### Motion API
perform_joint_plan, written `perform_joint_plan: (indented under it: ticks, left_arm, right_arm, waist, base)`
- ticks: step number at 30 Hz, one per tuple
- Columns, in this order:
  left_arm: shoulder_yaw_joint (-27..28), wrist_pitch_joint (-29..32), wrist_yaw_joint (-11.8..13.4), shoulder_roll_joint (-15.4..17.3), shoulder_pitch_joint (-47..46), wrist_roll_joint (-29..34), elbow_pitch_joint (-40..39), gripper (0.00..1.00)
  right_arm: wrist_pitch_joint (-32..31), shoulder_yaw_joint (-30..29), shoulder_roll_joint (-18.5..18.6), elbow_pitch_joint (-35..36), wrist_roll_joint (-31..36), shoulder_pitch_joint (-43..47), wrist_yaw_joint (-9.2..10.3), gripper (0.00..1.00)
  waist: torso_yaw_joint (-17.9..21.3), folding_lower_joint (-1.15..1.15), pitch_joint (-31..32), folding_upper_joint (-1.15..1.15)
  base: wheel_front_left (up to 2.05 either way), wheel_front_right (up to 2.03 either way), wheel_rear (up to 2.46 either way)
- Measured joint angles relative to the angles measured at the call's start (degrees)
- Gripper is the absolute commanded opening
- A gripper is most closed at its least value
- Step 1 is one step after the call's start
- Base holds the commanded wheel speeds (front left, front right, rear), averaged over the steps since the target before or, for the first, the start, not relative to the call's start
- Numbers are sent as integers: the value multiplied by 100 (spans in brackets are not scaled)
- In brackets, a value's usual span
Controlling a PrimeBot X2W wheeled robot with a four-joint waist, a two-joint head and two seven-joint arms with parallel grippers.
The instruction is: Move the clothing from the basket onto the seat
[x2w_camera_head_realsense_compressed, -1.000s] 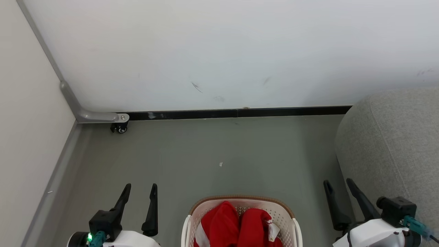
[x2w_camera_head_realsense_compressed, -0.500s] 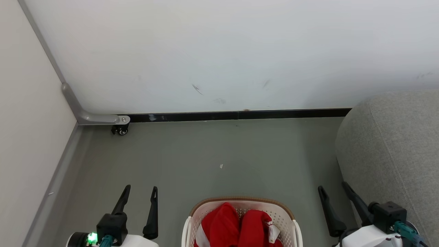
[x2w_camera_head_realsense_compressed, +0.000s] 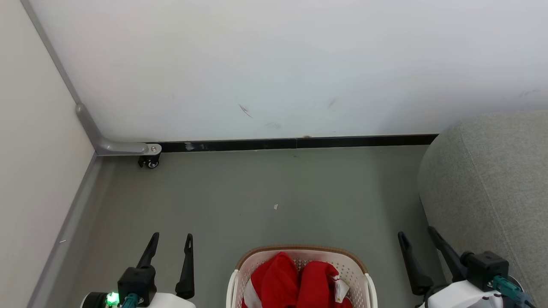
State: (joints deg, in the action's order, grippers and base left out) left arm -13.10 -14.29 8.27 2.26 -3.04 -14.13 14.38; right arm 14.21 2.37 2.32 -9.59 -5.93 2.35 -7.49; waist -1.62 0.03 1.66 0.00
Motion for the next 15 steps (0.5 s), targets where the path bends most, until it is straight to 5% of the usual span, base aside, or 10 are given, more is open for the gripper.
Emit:
perform_joint_plan:
  ticks: [15]
  left_arm:
    - [5,0,1,0,-2,0,11,100]
  right_arm:
    - [0,-16,0,25,-3,-1,0,100]
  waist:
    - [-2,0,-60,0]
  base:
    - [0,0,0]
